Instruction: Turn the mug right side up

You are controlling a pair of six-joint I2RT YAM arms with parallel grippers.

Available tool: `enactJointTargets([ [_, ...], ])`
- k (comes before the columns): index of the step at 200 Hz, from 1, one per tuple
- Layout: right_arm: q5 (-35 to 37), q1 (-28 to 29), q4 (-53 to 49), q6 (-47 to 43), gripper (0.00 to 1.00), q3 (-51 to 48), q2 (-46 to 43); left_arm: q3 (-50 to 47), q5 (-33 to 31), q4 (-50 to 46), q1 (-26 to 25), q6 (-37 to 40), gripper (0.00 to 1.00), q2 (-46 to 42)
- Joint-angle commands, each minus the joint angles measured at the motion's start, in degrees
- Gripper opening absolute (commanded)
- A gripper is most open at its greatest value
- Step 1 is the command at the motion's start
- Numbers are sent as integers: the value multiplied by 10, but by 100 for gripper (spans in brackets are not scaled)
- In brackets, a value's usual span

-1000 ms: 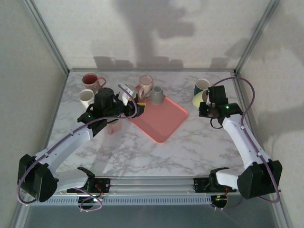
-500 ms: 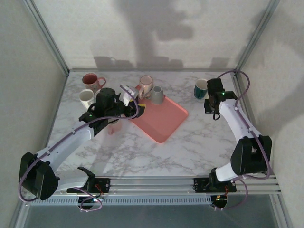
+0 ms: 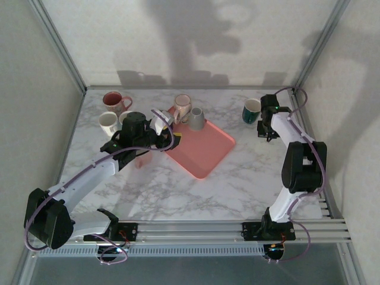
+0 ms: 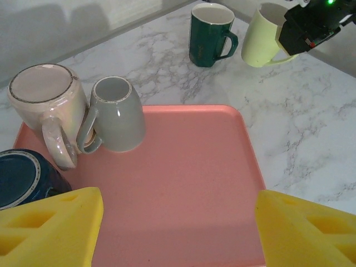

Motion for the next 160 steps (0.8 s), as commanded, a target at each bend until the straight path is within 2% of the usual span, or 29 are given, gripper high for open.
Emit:
enactJointTargets([
  [1, 11, -2, 41, 8, 0, 39, 11, -8, -8, 5, 3, 13, 71, 1],
  [75, 29, -3, 51, 4, 0, 56, 54, -9, -2, 3, 3, 11, 71, 5],
  [141, 24, -2, 58, 1, 12, 48, 62, -8, -1, 4, 3, 6, 71, 7],
  [160, 21, -2, 55, -2, 20, 50, 65, -8, 2, 6, 3, 5, 71, 7],
])
